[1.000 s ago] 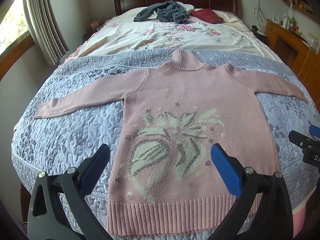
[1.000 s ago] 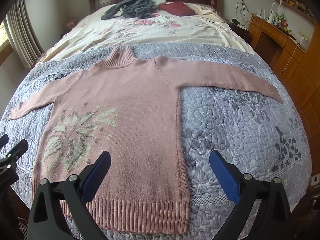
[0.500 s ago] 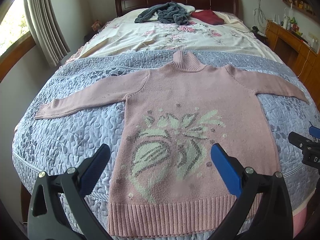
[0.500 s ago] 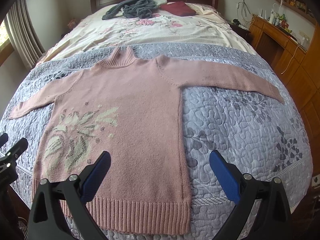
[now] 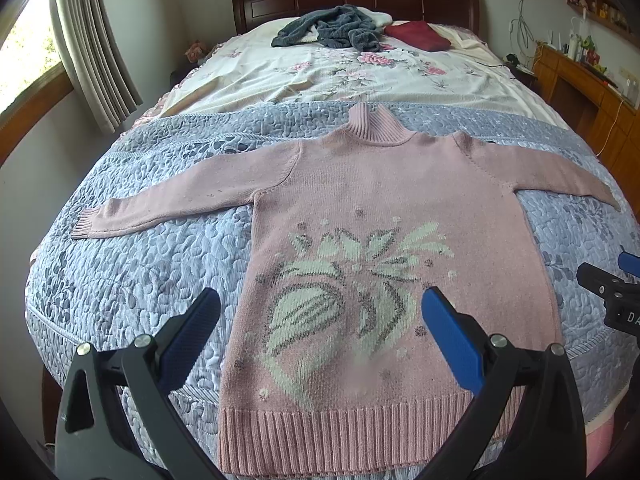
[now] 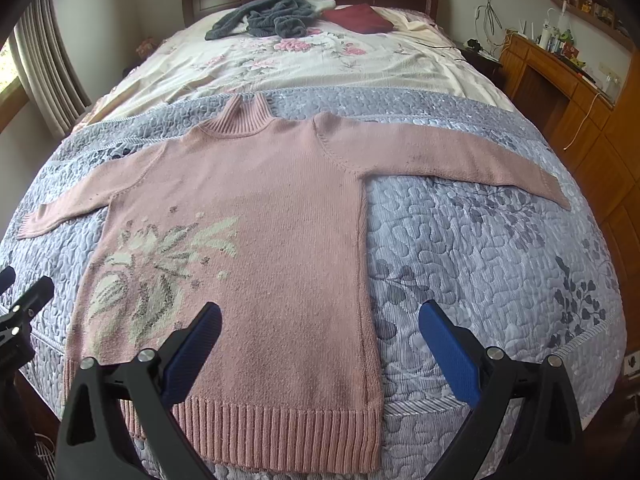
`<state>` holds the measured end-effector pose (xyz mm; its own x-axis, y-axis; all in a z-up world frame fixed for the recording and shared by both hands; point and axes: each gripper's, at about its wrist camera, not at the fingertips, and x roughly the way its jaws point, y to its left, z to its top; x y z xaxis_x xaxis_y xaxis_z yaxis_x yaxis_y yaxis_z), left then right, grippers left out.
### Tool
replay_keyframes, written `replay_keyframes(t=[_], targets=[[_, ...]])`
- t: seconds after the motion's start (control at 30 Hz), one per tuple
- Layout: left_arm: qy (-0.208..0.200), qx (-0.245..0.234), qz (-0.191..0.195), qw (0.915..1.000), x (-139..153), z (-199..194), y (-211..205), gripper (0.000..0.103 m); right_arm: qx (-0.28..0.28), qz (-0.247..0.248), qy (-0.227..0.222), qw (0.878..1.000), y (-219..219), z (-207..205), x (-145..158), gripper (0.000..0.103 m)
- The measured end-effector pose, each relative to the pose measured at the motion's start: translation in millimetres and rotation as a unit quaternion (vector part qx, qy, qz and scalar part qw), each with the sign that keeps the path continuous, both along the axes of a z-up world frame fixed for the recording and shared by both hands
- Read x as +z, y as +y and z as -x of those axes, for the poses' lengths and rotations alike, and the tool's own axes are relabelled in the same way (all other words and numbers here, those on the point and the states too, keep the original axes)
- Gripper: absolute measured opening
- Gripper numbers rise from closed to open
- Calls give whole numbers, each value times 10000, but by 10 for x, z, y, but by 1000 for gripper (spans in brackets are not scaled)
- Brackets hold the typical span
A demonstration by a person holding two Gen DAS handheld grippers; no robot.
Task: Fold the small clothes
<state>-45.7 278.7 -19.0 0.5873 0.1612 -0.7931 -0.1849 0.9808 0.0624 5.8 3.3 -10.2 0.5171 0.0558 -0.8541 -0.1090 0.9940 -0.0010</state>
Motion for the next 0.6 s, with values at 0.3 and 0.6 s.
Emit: replay_keyframes(t=[0.3, 0.6], targets=[[-20, 8, -26, 10000, 2, -7, -6, 100, 12, -9, -5, 10000, -2, -23, -13, 99], [-110, -34, -76, 9999, 22, 10, -26, 100, 13, 7, -38, 10000, -4, -34, 5, 99]])
